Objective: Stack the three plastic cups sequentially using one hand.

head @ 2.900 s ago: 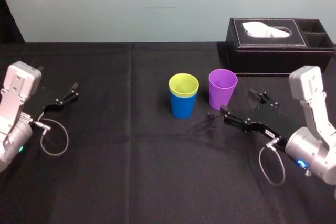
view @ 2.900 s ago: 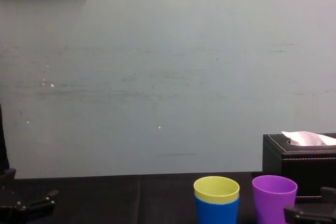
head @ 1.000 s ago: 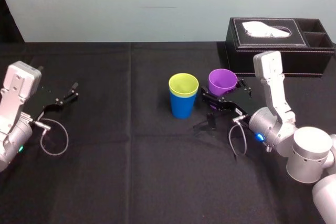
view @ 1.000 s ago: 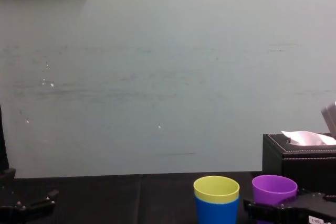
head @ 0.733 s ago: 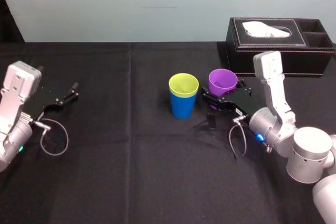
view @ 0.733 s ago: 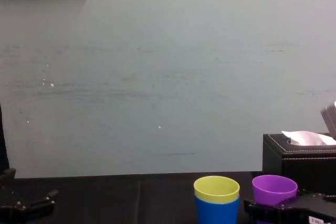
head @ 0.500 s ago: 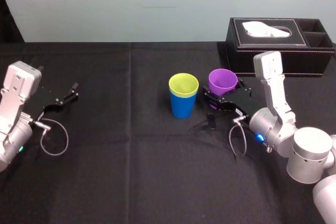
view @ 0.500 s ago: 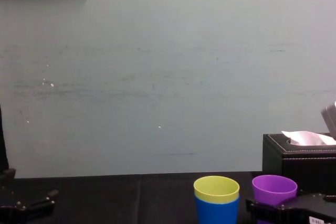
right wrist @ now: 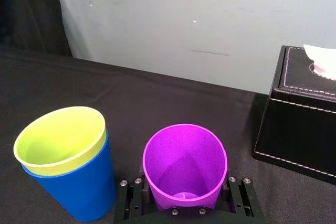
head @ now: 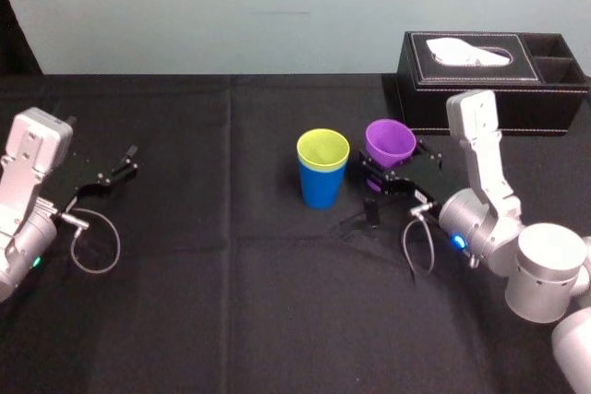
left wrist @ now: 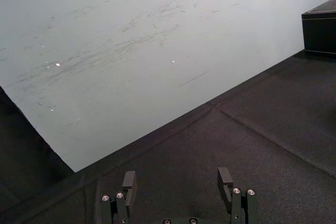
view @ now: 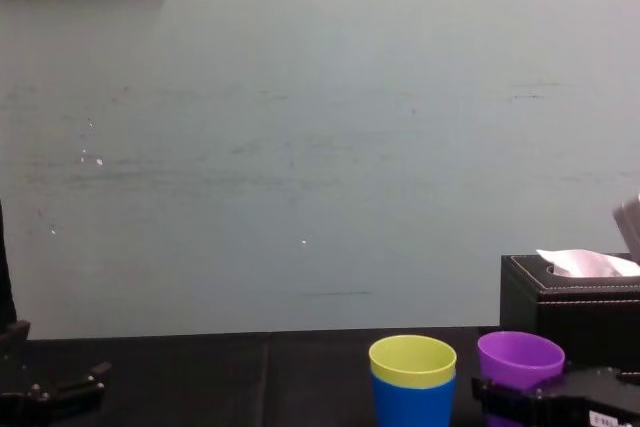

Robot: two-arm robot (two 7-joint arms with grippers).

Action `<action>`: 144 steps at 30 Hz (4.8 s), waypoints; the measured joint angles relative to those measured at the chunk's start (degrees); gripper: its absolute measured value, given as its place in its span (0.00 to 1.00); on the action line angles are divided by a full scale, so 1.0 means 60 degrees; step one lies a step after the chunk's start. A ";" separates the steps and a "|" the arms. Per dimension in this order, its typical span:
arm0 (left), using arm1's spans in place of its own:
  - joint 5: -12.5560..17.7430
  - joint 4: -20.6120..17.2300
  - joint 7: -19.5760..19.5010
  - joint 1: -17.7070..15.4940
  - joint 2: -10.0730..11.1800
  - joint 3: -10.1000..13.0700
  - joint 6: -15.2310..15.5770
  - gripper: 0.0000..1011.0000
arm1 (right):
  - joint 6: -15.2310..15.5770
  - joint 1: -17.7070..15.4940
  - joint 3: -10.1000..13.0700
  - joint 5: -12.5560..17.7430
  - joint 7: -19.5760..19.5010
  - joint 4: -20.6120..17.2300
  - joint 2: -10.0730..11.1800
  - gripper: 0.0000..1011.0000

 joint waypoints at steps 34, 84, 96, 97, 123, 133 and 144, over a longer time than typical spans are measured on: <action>0.0000 0.0000 0.0000 0.0000 0.0000 0.0000 0.0000 1.00 | 0.1227 -0.0458 -0.0269 0.0843 0.0719 -0.3524 0.0911 0.72; 0.0000 0.0000 0.0000 0.0000 0.0000 0.0001 0.0000 1.00 | 0.0721 0.0109 -0.1146 0.0733 0.0549 -0.2109 0.0454 0.72; 0.0000 0.0000 0.0000 0.0000 0.0000 0.0001 0.0000 1.00 | 0.0743 0.0261 -0.1202 0.0654 0.0656 -0.1753 0.0388 0.72; 0.0001 -0.0001 0.0000 0.0000 0.0000 0.0000 0.0000 1.00 | 0.0747 0.0268 -0.1205 0.0654 0.0669 -0.1739 0.0385 0.72; 0.0000 0.0000 0.0000 0.0000 0.0000 0.0001 0.0000 1.00 | 0.0772 0.0274 -0.1205 0.0660 0.0714 -0.1713 0.0391 0.78; 0.0000 0.0000 0.0000 0.0000 0.0000 0.0000 0.0000 1.00 | 0.0771 0.0271 -0.1204 0.0660 0.0711 -0.1722 0.0391 0.99; 0.0000 0.0000 0.0001 0.0000 0.0000 0.0000 0.0000 1.00 | 0.0754 0.0239 -0.1177 0.0661 0.0691 -0.1767 0.0401 0.99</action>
